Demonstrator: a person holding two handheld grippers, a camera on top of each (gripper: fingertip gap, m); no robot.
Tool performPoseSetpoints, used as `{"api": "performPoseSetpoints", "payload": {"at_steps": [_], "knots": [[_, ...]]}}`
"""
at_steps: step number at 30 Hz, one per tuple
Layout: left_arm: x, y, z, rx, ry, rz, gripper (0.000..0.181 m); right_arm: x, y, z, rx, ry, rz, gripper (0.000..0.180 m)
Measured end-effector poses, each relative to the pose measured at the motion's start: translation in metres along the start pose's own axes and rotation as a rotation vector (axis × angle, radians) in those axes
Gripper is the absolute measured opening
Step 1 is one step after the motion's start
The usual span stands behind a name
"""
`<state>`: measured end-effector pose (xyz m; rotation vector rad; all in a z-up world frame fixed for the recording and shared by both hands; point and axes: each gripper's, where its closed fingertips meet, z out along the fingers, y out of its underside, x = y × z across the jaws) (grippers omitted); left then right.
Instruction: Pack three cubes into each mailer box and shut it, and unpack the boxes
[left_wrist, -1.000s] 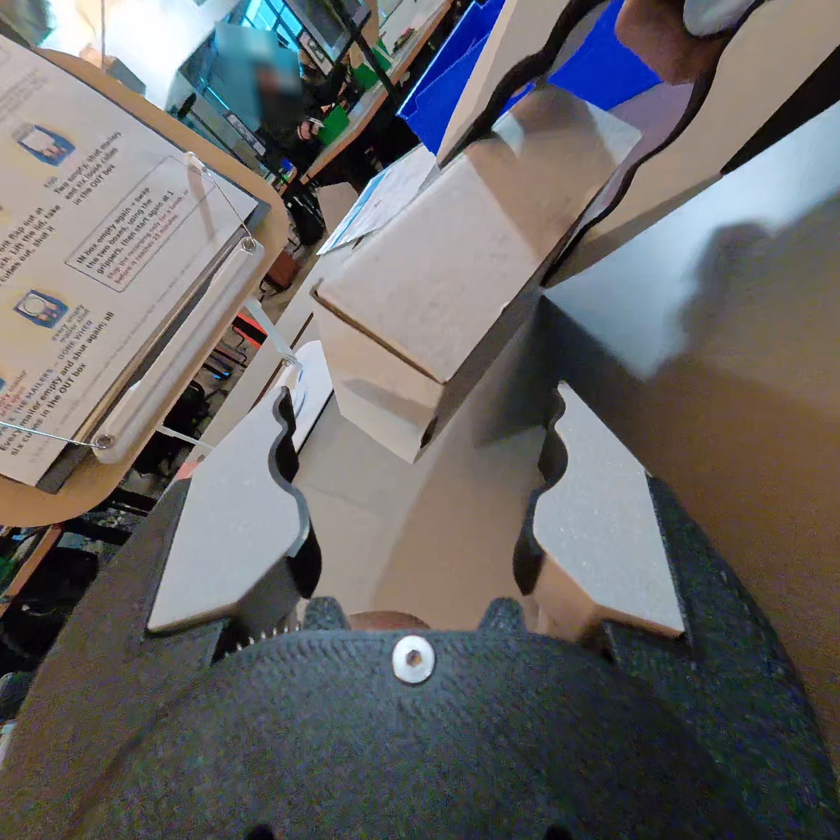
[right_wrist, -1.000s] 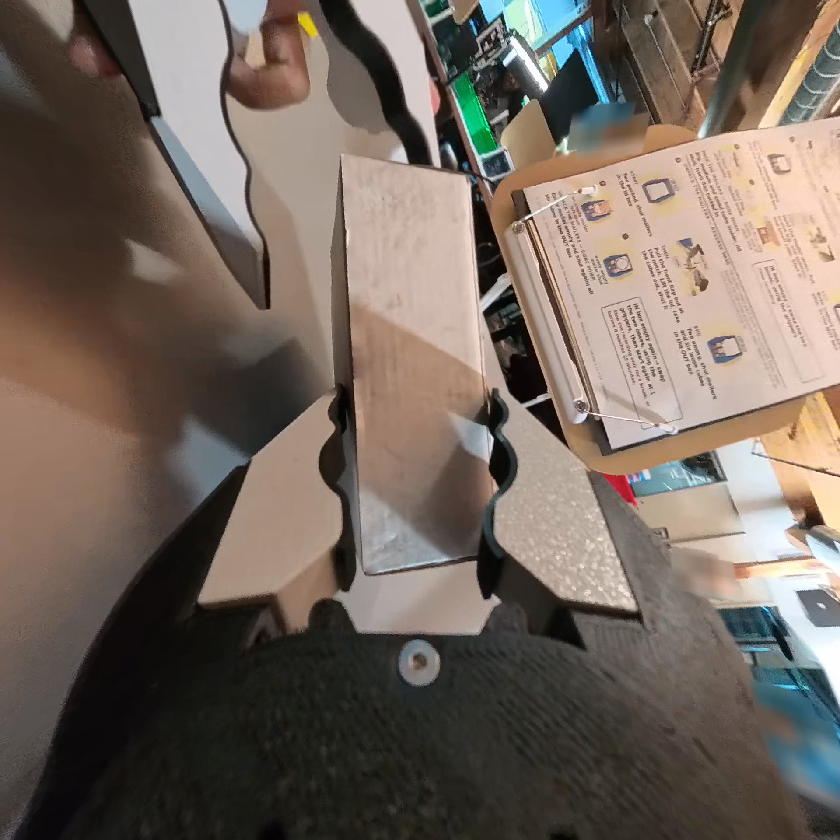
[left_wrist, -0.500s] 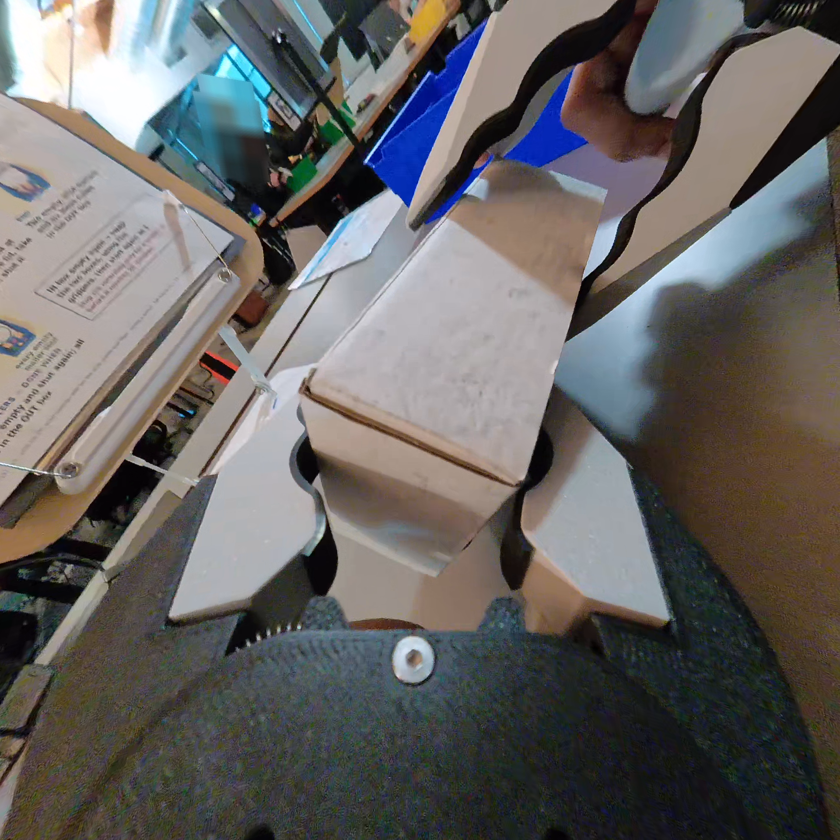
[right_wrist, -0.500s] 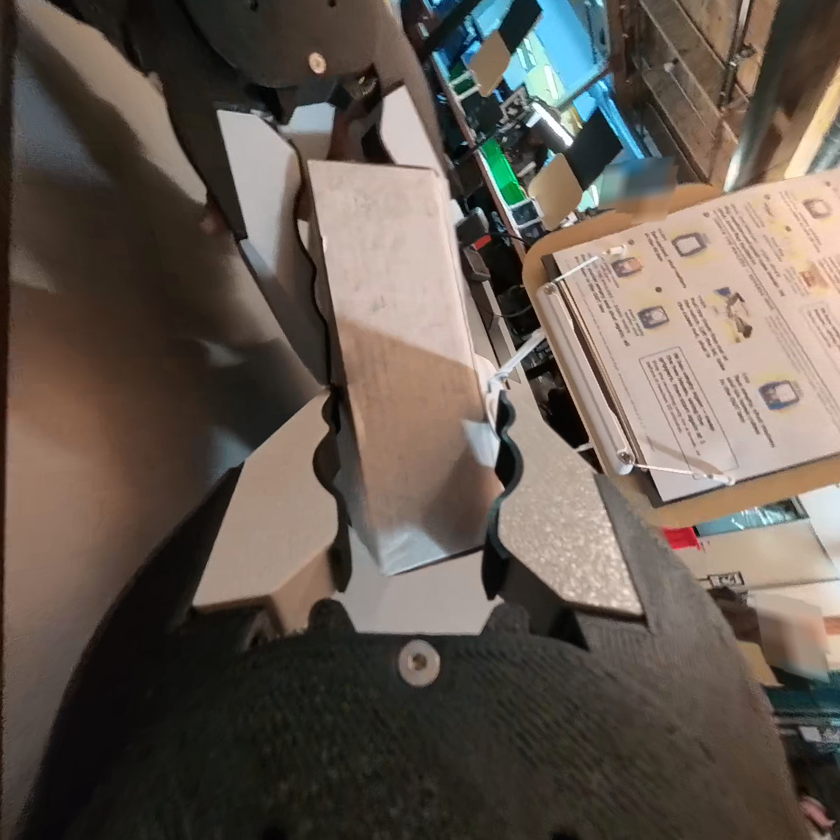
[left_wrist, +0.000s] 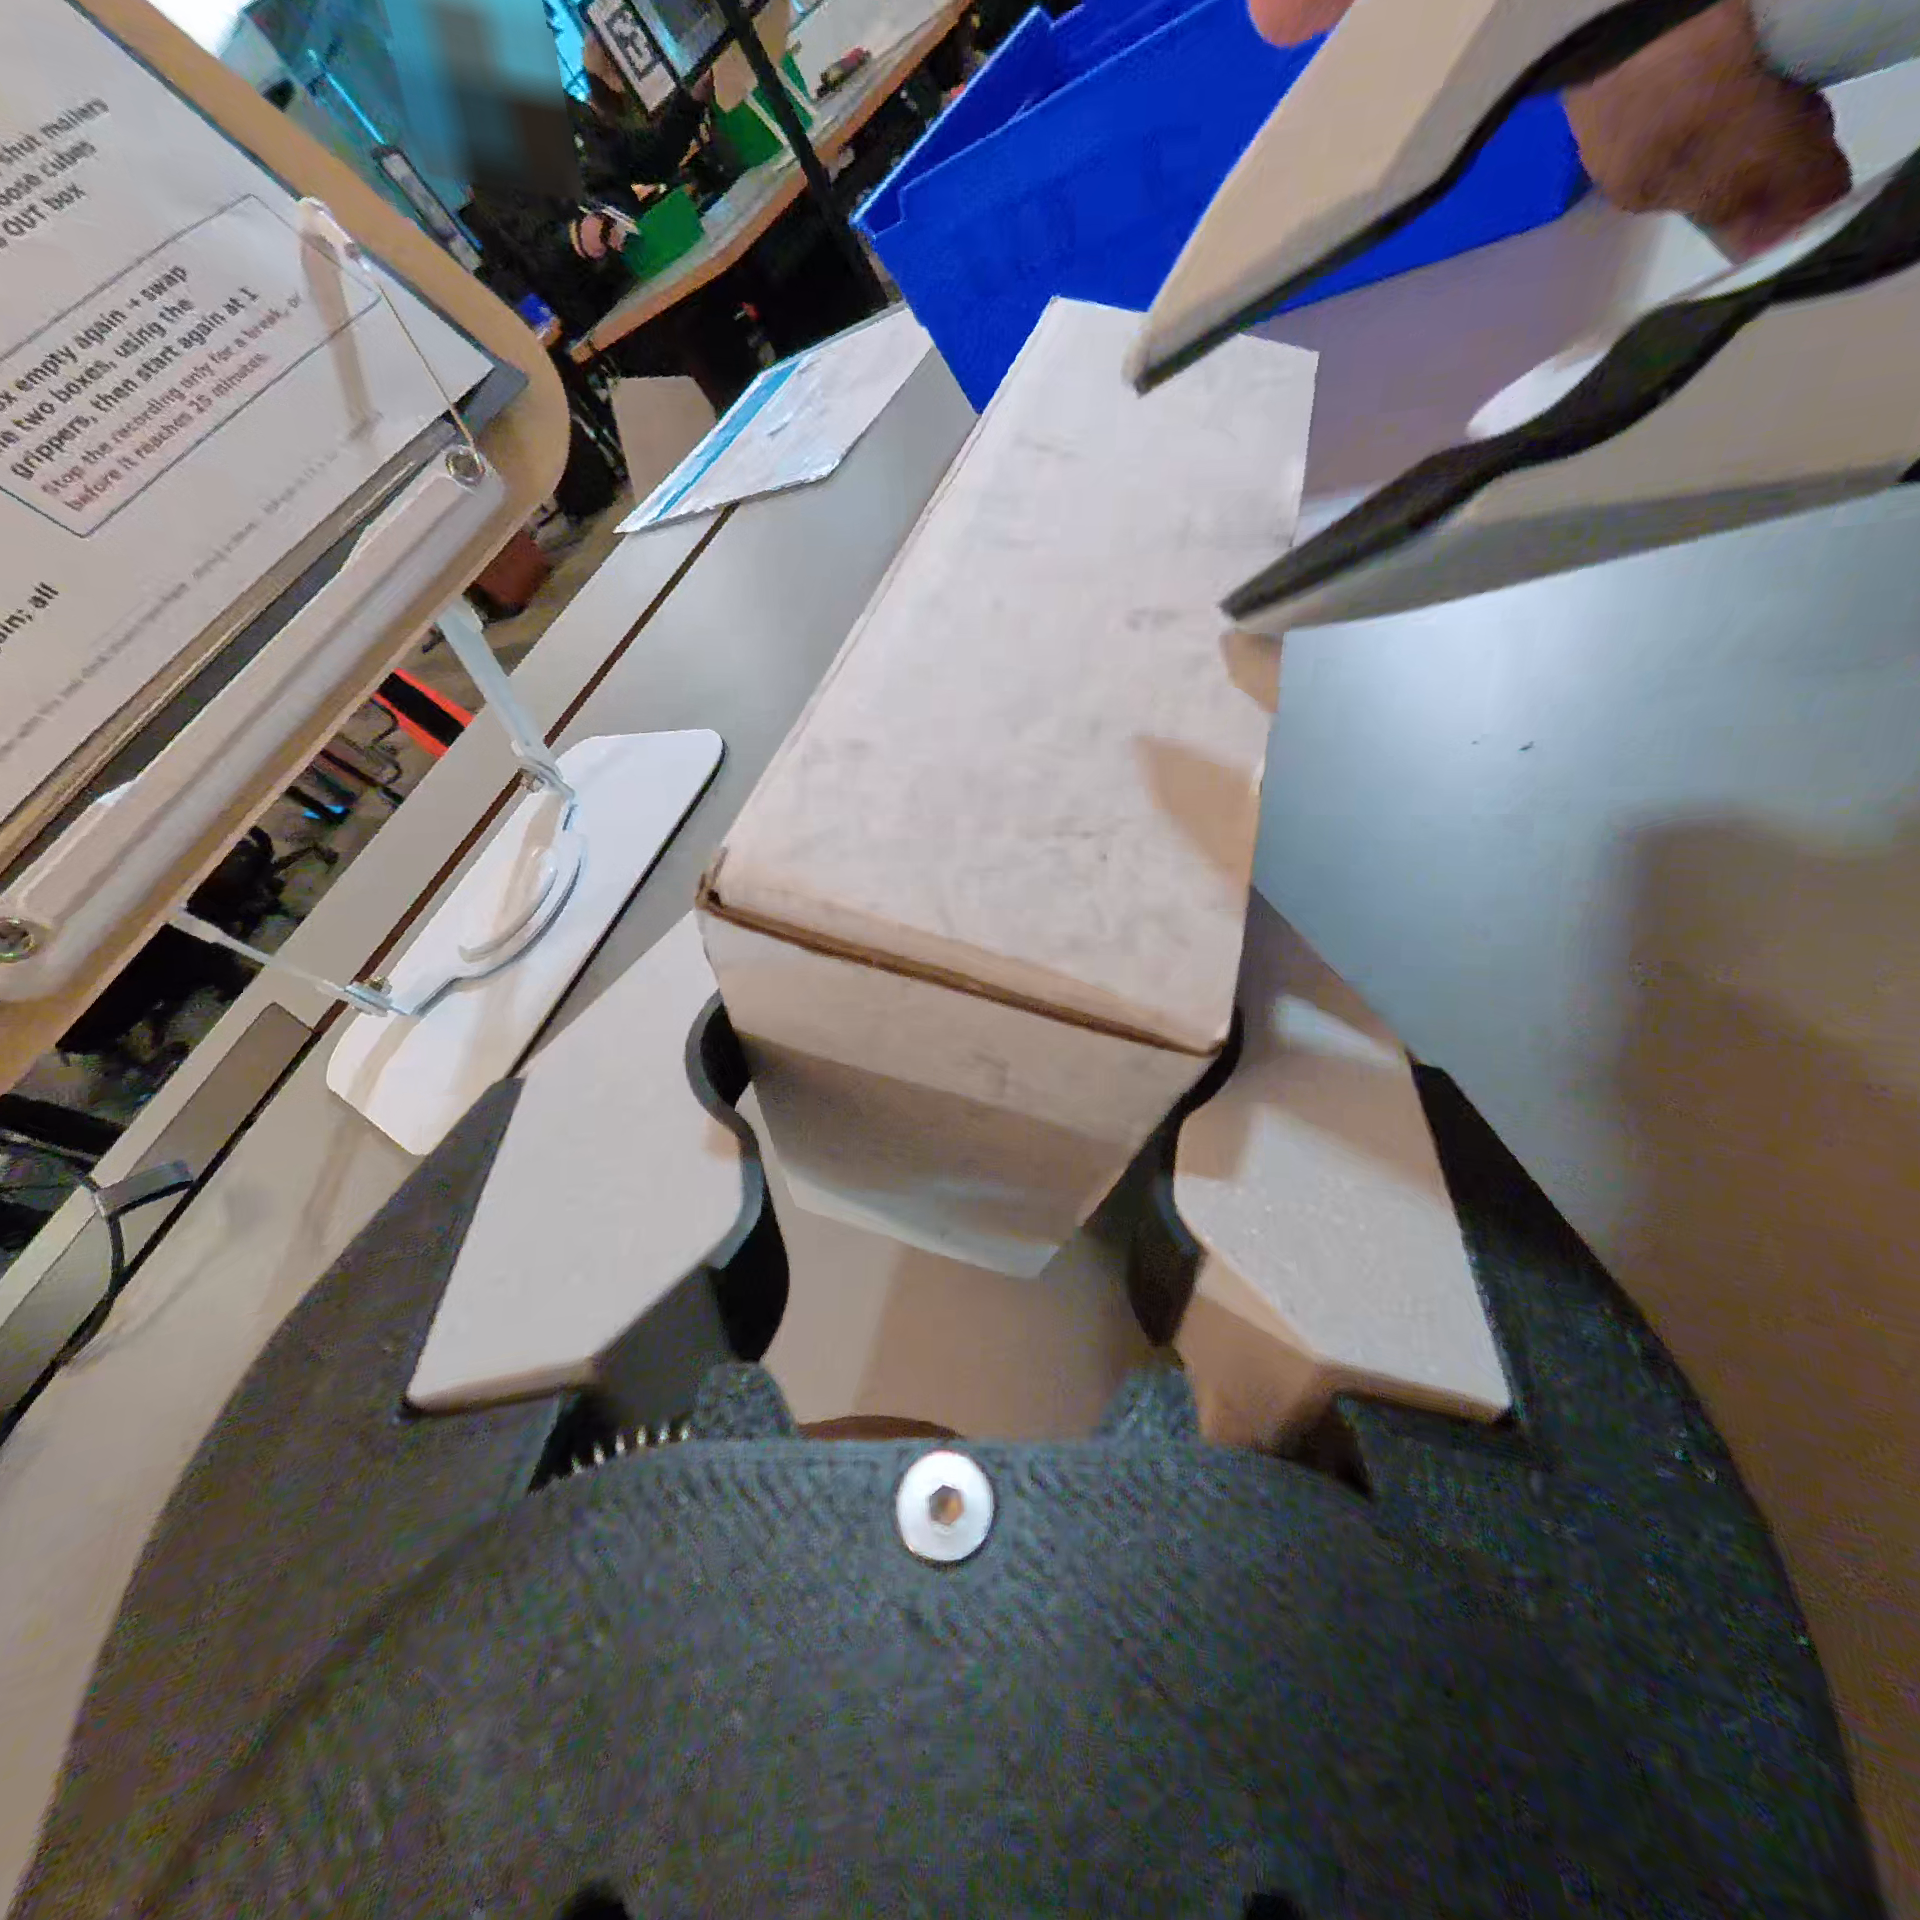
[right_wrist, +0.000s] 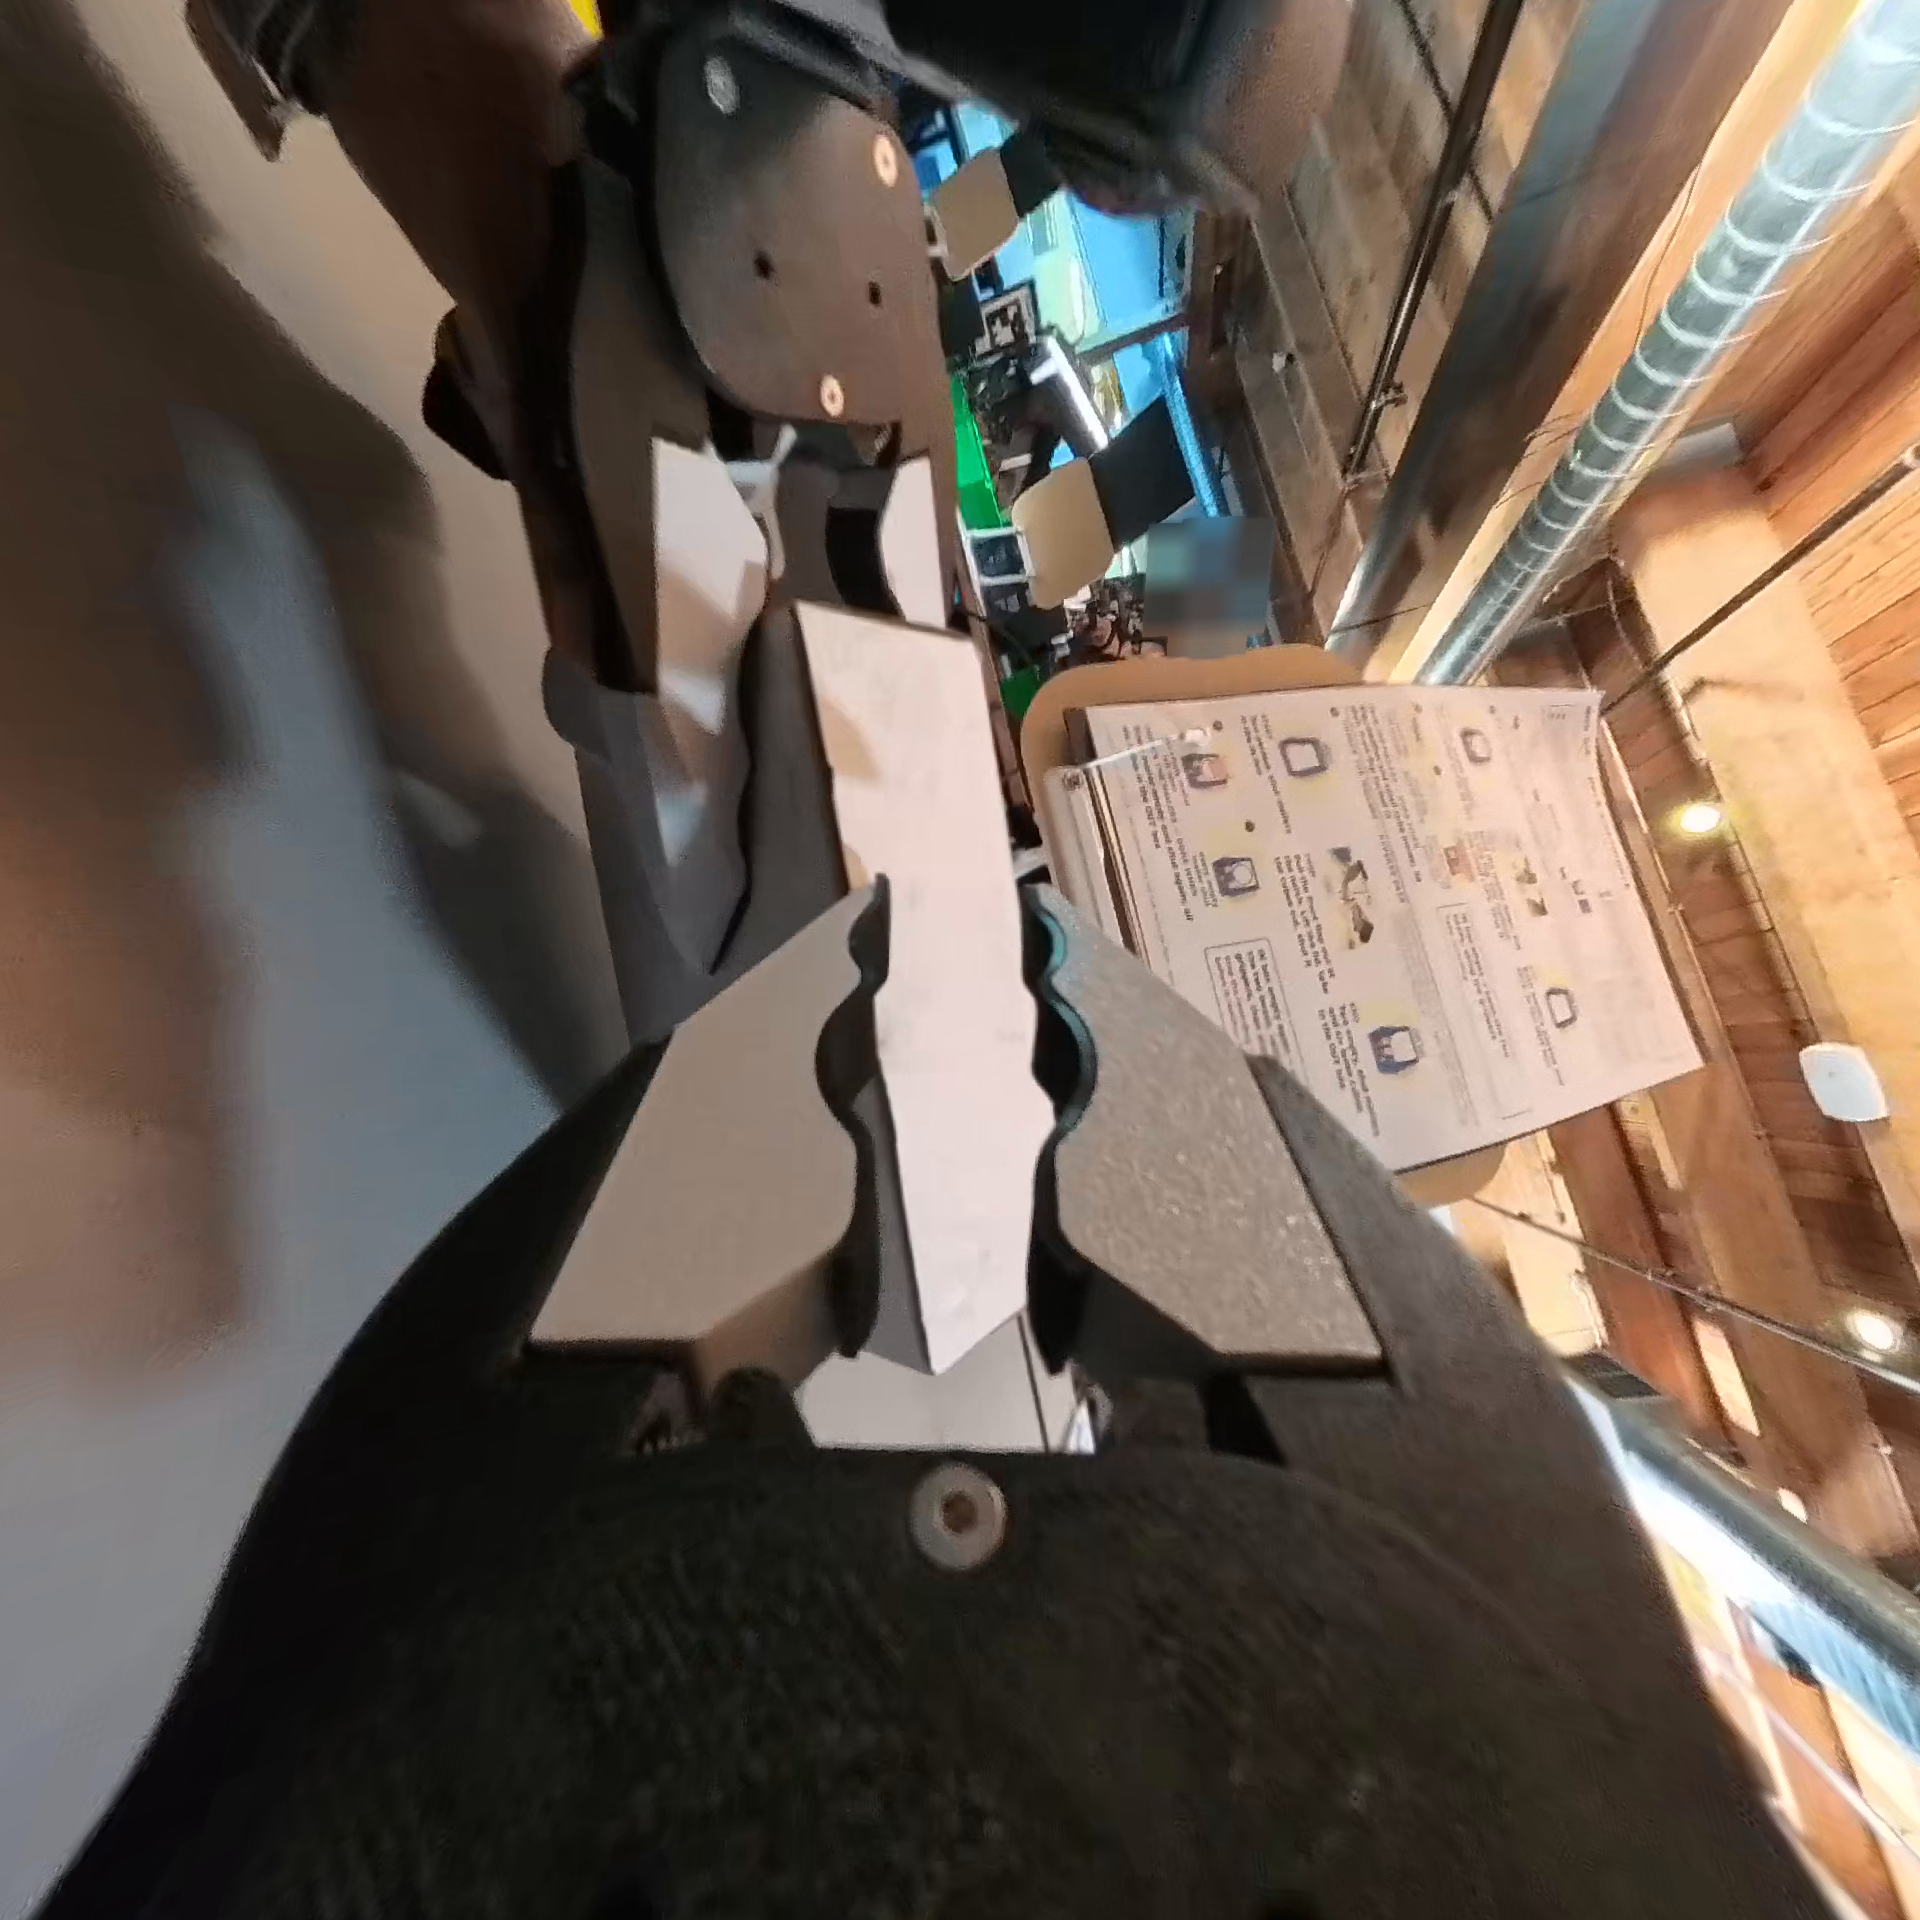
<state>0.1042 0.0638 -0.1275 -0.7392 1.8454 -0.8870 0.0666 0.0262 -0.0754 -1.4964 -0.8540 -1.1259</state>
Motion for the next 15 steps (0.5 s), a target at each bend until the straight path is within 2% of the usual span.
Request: {"api": "performPoseSetpoints", "payload": {"at_steps": [10, 15], "knots": [[-0.0013, 0.0033, 0.0025, -0.017, 0.01, -0.075, 0.082, -0.0097, -0.0015, 0.0003, 0.002, -0.032, -0.028, 0.029], [0.0032, 0.005, 0.0037, -0.024, 0.022, -0.052, 0.081, -0.0093, 0.0047, 0.0031, -0.03, -0.033, -0.005, 0.034]]}}
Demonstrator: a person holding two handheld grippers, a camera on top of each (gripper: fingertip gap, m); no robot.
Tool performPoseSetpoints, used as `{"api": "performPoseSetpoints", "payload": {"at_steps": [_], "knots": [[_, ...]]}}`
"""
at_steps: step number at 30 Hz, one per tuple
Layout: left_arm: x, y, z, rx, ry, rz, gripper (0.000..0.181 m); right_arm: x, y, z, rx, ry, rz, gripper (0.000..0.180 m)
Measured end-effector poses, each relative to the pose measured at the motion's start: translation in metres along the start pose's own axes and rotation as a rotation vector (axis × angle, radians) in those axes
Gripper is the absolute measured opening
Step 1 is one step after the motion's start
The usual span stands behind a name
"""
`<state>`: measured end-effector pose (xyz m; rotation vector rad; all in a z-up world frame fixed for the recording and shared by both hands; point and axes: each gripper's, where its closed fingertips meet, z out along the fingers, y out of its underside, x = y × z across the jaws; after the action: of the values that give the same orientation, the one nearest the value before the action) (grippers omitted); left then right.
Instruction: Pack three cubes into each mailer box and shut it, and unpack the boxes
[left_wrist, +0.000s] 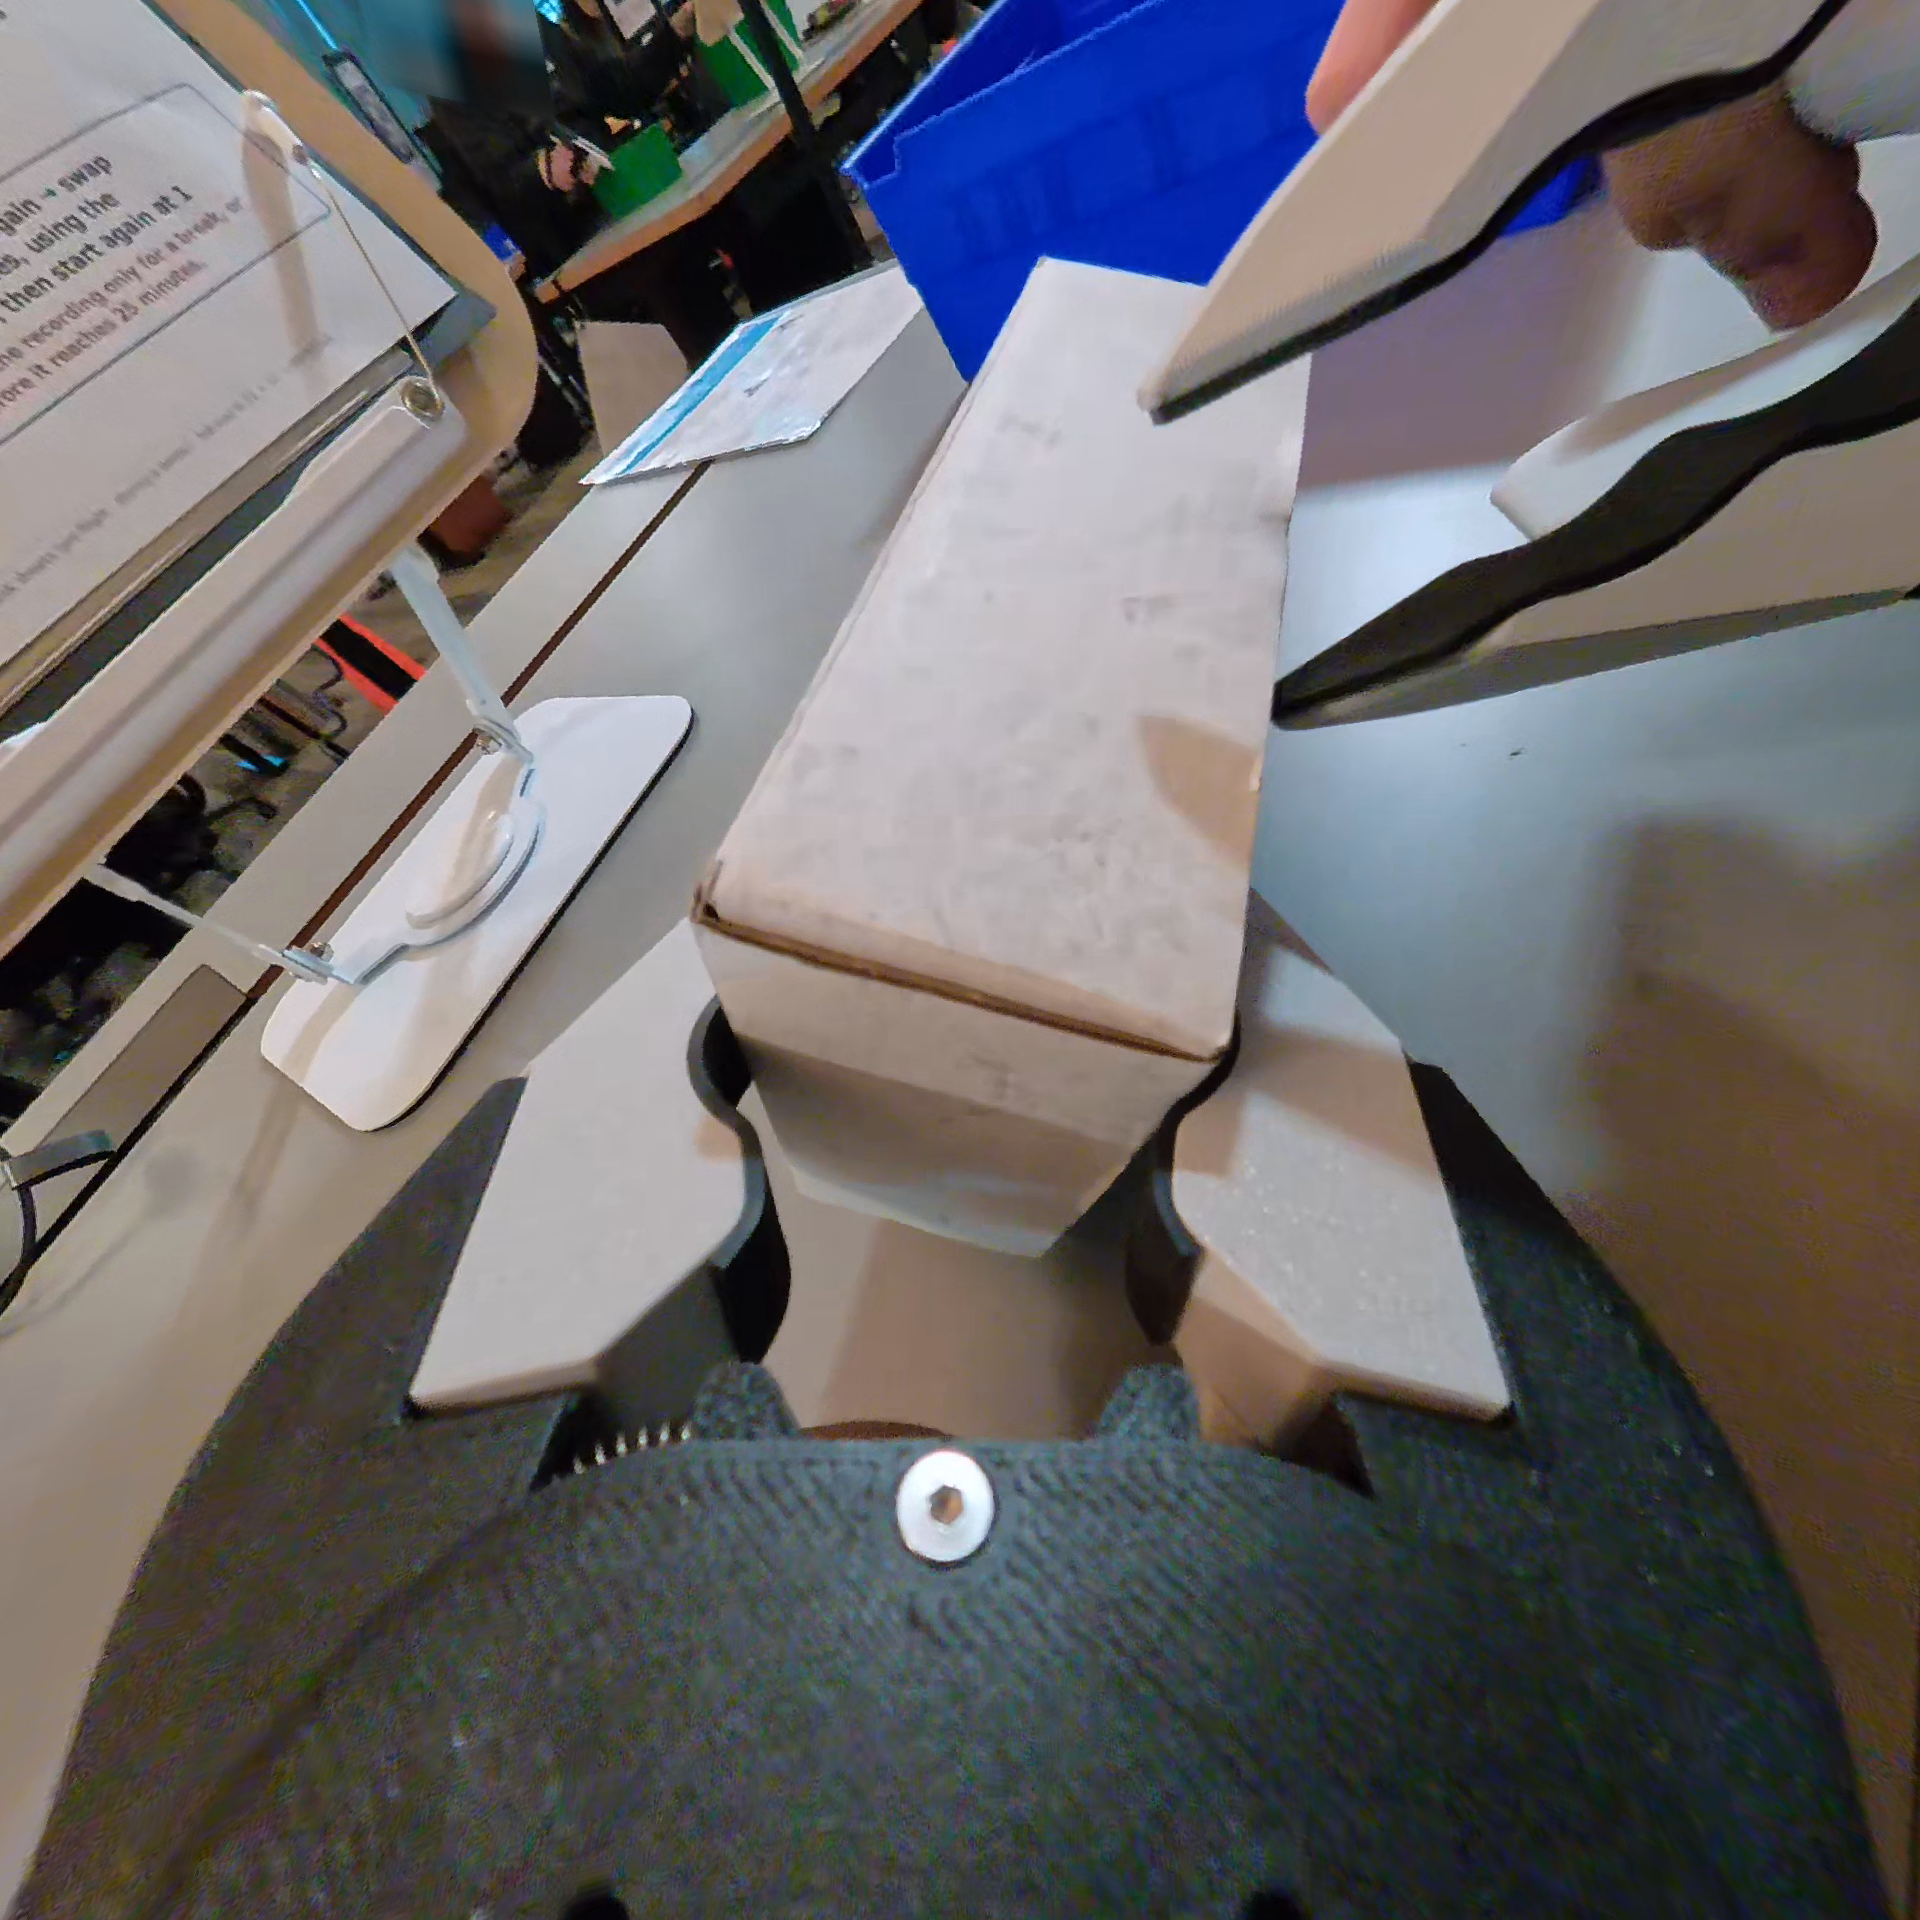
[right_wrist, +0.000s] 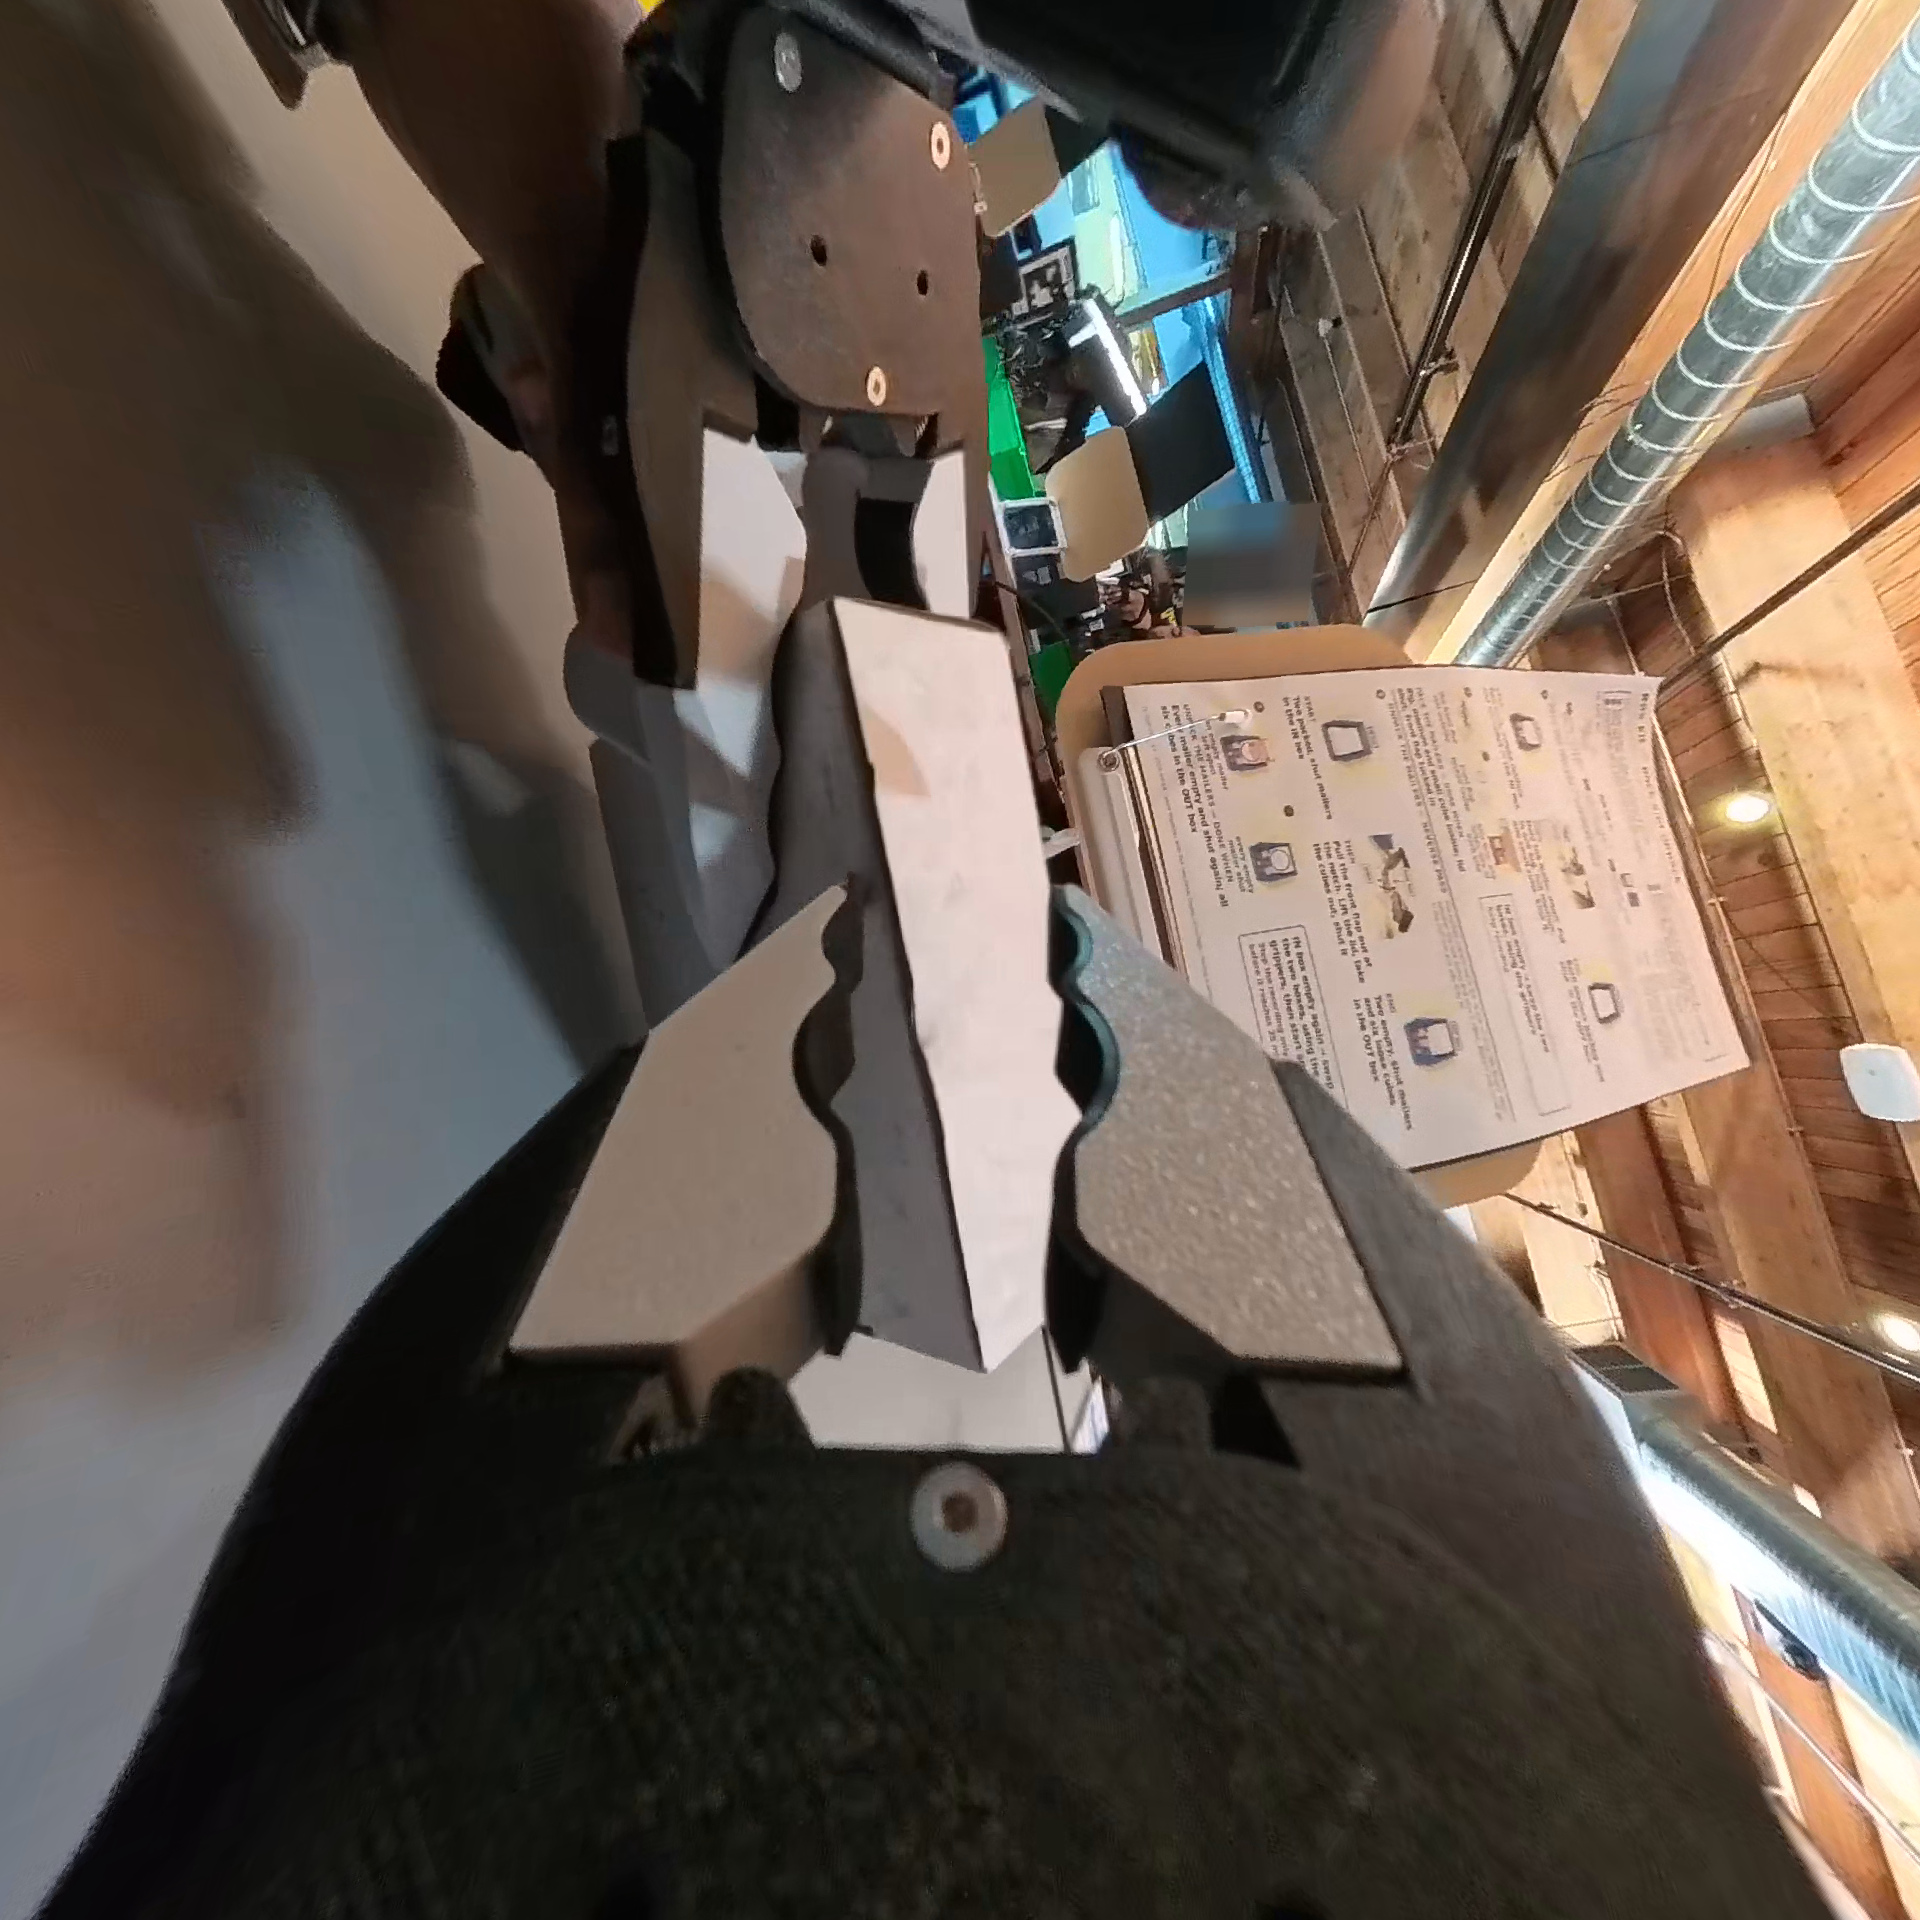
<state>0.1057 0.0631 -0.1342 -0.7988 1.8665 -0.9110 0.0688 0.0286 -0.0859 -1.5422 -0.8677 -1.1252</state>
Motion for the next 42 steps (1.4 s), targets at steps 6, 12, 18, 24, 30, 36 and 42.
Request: {"api": "performPoseSetpoints", "payload": {"at_steps": [6, 12, 18, 24, 30, 36, 42], "knots": [[0.002, 0.004, 0.002, -0.02, 0.005, 0.007, 0.08, 0.003, 0.001, 0.0, -0.011, 0.017, -0.003, 0.041], [0.004, 0.007, 0.005, -0.045, 0.006, -0.017, 0.08, 0.008, 0.0, -0.002, 0.002, 0.027, 0.042, 0.039], [0.003, 0.007, 0.005, -0.044, 0.006, -0.034, 0.079, 0.005, -0.002, -0.001, -0.018, 0.049, -0.084, 0.033], [-0.001, 0.009, 0.005, -0.05, -0.006, -0.045, 0.079, 0.001, -0.003, 0.003, -0.082, 0.055, -0.201, 0.026], [0.001, 0.012, 0.004, -0.092, -0.005, 0.023, 0.077, -0.006, -0.003, 0.002, -0.081, 0.036, -0.251, 0.018], [0.003, 0.012, 0.005, -0.118, 0.004, 0.01, 0.077, 0.002, -0.004, 0.001, -0.069, 0.08, -0.184, 0.009], [0.014, 0.008, 0.008, -0.114, -0.007, 0.157, 0.078, 0.049, -0.015, -0.011, -0.008, 0.274, -0.025, 0.0]]}}
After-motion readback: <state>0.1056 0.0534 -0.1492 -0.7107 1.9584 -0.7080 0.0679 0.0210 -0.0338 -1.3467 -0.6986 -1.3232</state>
